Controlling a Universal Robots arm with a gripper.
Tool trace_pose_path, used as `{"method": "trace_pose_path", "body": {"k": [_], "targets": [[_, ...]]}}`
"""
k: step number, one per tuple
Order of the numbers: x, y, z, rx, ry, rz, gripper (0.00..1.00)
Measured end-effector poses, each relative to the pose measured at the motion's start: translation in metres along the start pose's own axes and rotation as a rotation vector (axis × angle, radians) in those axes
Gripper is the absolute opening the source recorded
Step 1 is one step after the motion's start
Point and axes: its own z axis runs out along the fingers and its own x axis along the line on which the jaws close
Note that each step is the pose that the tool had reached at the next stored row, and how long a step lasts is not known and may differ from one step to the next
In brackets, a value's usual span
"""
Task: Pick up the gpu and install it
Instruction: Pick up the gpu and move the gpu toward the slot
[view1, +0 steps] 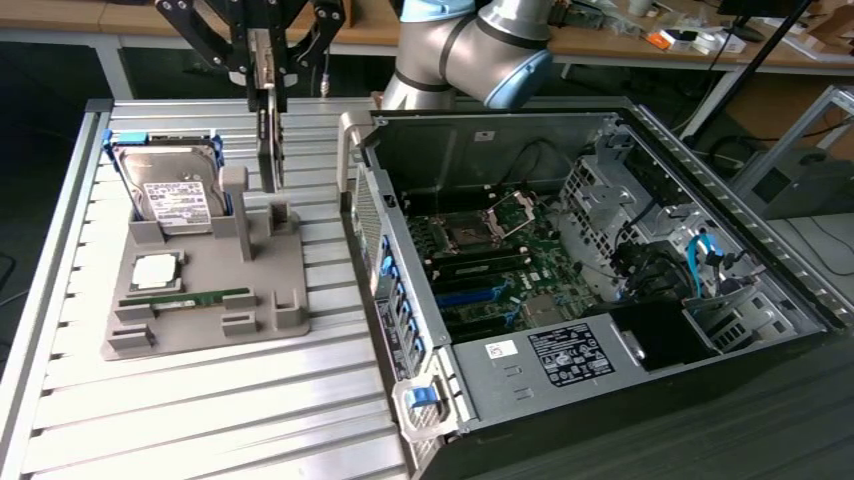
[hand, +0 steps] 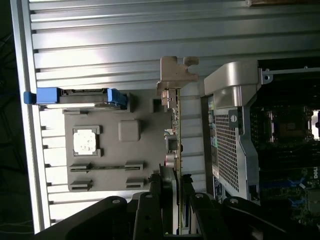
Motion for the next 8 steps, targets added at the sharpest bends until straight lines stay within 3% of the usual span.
{"method": "trace_pose_path", "body": {"k": [4,8], "targets": [[-0.0002,-0.0007,-0.0002,0.0002,0.0003,0.0,0.27],[-0.0035,-0.0082,-0.0002,0.0001,0.0005,0.0,0.27]]}}
